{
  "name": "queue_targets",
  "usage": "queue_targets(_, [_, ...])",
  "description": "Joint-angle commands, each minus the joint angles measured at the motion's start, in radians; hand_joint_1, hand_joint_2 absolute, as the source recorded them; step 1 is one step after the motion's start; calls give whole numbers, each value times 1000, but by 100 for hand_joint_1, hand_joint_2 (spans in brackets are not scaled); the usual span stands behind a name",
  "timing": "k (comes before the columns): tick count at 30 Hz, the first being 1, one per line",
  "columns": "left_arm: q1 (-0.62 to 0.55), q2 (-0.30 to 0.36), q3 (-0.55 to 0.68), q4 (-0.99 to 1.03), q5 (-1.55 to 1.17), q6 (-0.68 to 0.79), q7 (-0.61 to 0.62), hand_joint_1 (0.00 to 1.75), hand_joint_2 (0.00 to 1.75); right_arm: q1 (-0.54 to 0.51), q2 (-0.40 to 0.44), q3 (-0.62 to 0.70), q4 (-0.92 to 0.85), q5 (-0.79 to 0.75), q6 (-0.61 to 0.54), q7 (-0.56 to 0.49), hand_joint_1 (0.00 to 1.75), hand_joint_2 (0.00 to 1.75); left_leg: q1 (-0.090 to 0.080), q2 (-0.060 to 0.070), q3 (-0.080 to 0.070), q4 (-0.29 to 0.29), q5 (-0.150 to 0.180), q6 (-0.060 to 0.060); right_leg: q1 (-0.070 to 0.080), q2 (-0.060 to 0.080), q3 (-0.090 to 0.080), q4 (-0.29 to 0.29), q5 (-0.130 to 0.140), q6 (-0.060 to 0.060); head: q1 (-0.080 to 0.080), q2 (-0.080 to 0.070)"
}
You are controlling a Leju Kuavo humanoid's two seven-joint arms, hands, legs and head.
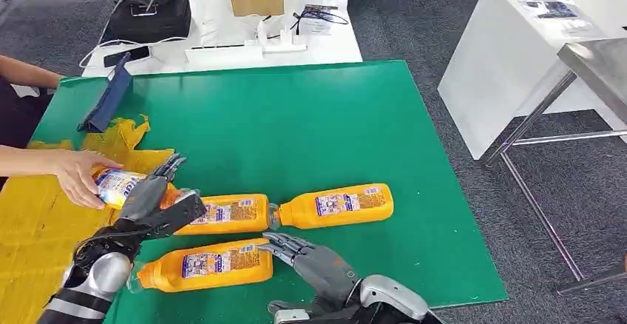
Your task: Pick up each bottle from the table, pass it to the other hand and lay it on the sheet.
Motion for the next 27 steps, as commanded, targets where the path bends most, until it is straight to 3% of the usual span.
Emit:
queue_targets(1, [82, -23, 86, -78, 102, -29, -1, 0, 0, 12, -36, -11, 23, -1, 1, -14, 0, 0, 0, 4, 2, 1, -2, 0, 1, 2, 2, -1, -1, -3, 0, 0])
queue_targets(4, [107, -36, 114, -116, 165, -43, -5, 0, 0, 14, -43, -13, 21, 0, 2, -18, 0, 0, 0, 4, 1, 1, -2, 0, 1, 2, 1, 0, 0, -2, 0, 0])
queue_targets(8, [188, -106, 237, -206, 571, -167, -66, 0, 0, 29, -59, -24, 12, 2, -24, -36, 0, 0, 1, 4, 1, 1, -2, 0, 1, 2, -1, 0, -1, -3, 0, 0])
queue_targets(13, [213, -117, 254, -240, 646, -181, -63, 0, 0, 35, -60, -29, 9, 6, -33, -41, 0, 0, 0, 2, -1, 0, -1, 0, 0, 1, -3, 0, 0, -1, 0, 0])
queue_targets(17, [287, -191, 323, -377, 1007, -242, -66, 0, 0, 59, -13, -65, -4, 166, -162, -49, 0, 0, 0, 4, -1, 1, -2, 0, 1, 2, -3, 0, -1, -3, 0, 0])
queue_targets(18, [297, -197, 324, -399, 1035, -243, -63, 0, 0, 60, -3, -70, -5, 194, -178, -52, 0, 175, 1, 4, -2, 1, -2, 0, 1, 2, -4, 0, 0, -2, 0, 0])
queue_targets(19, [313, -209, 317, -444, 1090, -244, -53, 0, 0, 51, 22, -75, -4, 254, -211, -65, 0, 175, 1, 5, -2, 2, -3, 0, 2, 3, -4, 1, -1, -2, 0, 0])
queue_targets(27, [313, -207, 309, -452, 1095, -237, -42, 0, 0, 44, 31, -78, 0, 257, -210, -64, 0, 175, 1, 3, -3, 1, -1, 0, 1, 1, -5, 0, -1, -2, 0, 0])
